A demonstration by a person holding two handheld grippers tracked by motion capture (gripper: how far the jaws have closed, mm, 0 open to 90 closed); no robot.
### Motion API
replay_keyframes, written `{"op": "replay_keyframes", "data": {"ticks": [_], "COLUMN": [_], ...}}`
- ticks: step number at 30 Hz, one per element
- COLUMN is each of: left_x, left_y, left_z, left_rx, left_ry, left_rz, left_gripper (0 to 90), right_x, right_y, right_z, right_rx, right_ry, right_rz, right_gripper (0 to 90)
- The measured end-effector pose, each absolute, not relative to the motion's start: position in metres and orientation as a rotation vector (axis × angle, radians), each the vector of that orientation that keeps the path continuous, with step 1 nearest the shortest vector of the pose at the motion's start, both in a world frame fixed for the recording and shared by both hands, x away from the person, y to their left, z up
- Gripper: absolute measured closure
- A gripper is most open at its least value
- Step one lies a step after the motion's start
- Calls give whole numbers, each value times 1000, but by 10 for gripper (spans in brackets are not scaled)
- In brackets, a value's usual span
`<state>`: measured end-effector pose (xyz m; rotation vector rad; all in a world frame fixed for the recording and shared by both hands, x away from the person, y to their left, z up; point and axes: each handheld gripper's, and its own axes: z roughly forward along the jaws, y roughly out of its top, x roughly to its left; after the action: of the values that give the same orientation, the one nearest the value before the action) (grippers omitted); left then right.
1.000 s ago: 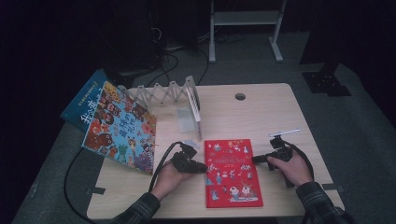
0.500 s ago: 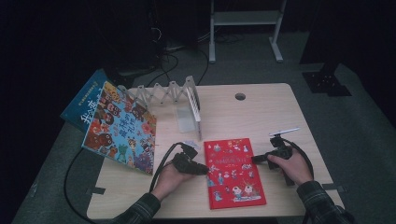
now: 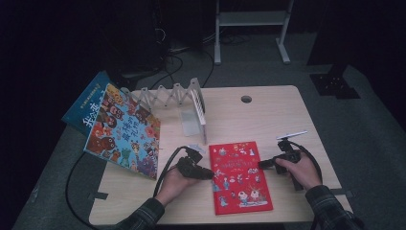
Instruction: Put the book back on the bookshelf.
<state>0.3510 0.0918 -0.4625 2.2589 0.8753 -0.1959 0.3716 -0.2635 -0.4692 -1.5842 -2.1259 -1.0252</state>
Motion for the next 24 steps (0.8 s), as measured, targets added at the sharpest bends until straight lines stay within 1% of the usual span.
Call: {"op": "replay_keyframes", "data": {"ticks": [7,12,16,18,19,20,24], "left_x": [351,351,351,351,351,352,352], "left_y": [92,92,92,92,92,93,94], "left_z": [-463,-463,-463,-463,-463,-464,-464], "left_rx": [2255,2254,2252,2252,2255,2256,2253], "left_ry": [881,882,881,881,884,886,893], "left_rz": [-202,-204,-205,-203,-192,-193,-181], "left_gripper": [764,763,762,762,755,722,678], "right_x": [373,375,377,376,376,376,375], "right_y": [-266,-256,-248,-241,-239,-240,-246], "right_z": [-458,-456,-457,-456,-456,-456,-454], "right_rx": [-1529,-1480,-1423,-1391,-1392,-1386,-1334], "right_ry": [-2064,-2098,-2086,-2116,-2142,-2130,-2059], "right_rz": [-1154,-1158,-1184,-1179,-1170,-1179,-1273], "right_gripper": [730,666,640,601,602,623,706]}}
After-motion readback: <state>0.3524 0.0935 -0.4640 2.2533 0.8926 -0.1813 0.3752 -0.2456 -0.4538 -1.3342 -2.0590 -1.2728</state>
